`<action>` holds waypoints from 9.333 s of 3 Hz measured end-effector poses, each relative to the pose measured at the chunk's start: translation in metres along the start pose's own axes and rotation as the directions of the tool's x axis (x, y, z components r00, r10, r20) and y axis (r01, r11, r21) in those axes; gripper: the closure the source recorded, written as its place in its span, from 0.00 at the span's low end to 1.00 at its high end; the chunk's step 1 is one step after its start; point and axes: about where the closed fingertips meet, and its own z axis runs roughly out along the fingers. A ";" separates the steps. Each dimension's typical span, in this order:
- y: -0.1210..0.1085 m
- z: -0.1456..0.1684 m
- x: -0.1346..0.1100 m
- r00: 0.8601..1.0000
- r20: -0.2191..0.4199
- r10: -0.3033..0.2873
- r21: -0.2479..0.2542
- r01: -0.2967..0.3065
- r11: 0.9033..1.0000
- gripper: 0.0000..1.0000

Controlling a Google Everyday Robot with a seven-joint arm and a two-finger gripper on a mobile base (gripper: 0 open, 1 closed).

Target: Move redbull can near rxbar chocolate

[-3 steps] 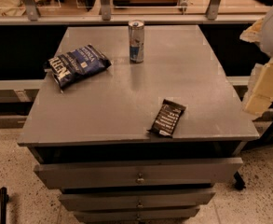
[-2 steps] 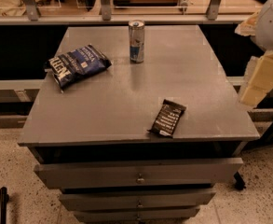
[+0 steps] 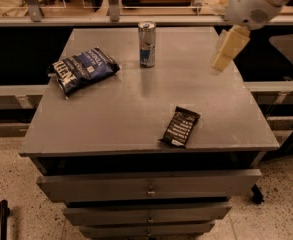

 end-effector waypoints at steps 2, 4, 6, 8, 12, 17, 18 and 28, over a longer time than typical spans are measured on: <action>-0.086 0.056 -0.031 0.981 0.192 -0.017 0.070 0.004 0.998 0.00; -0.098 0.065 -0.044 0.881 0.463 0.100 0.058 -0.142 0.988 0.00; -0.126 0.071 -0.091 0.660 0.734 0.161 0.030 -0.268 0.963 0.00; -0.117 0.099 -0.142 0.612 0.770 0.181 -0.039 -0.237 0.971 0.00; -0.110 0.167 -0.136 0.551 0.767 0.330 -0.147 -0.350 0.925 0.00; -0.113 0.173 -0.143 0.507 0.779 0.369 -0.188 -0.372 0.909 0.88; -0.114 0.151 -0.147 0.502 0.778 0.379 -0.214 -0.356 0.910 1.00; -0.009 0.088 -0.072 0.442 0.836 0.326 -0.162 -0.368 0.915 0.82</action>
Offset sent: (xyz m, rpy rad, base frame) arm 0.0769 0.0364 -0.0126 0.1359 -0.0559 0.0525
